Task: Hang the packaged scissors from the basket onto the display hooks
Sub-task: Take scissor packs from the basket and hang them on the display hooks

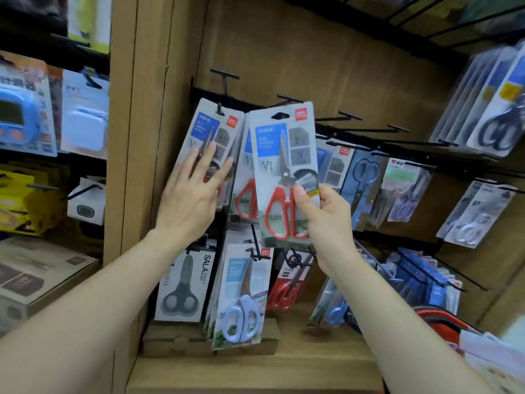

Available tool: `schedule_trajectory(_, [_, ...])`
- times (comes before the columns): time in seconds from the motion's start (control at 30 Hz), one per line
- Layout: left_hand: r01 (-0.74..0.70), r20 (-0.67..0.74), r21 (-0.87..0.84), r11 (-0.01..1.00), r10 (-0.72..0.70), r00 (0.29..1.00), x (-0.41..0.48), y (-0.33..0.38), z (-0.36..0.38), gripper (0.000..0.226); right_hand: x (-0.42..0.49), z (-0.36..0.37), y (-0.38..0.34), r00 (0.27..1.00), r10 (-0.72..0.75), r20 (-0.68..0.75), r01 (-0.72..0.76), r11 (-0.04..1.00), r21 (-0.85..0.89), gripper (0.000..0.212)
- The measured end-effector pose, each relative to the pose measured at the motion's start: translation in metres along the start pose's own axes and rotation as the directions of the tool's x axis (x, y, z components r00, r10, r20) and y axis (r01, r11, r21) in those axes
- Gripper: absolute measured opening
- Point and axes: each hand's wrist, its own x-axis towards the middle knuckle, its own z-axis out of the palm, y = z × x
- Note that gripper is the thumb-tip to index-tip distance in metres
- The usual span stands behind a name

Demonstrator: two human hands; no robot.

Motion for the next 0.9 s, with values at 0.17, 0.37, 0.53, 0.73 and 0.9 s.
schedule_trajectory(0.17, [-0.005, -0.01, -0.068, 0.998, 0.004, 1.0, -0.005, -0.004, -0.001, 0.07, 0.008, 0.009, 0.007, 0.996, 0.06, -0.062, -0.061, 0.998, -0.016, 0.025])
schedule_trajectory(0.37, [0.037, -0.023, -0.181, 0.983, -0.042, 0.999, -0.007, 0.002, -0.003, 0.075, 0.024, 0.02, 0.013, 0.989, 0.11, -0.101, -0.114, 0.993, -0.035, 0.031])
schedule_trajectory(0.53, [0.041, 0.001, -0.184, 0.982, -0.042, 0.999, -0.008, 0.0, -0.003, 0.075, 0.046, 0.035, 0.026, 0.99, 0.109, -0.094, -0.124, 0.977, -0.172, 0.034])
schedule_trajectory(0.73, [0.041, 0.003, -0.172, 0.984, -0.041, 0.999, -0.009, 0.0, -0.002, 0.073, 0.042, 0.039, 0.046, 0.866, -0.468, 0.178, 0.39, 0.406, -0.826, 0.08])
schedule_trajectory(0.9, [0.053, 0.014, -0.163, 0.985, -0.051, 0.999, -0.009, 0.002, 0.001, 0.072, 0.06, 0.052, 0.045, 0.776, -0.339, 0.532, 0.559, -0.019, -0.829, 0.075])
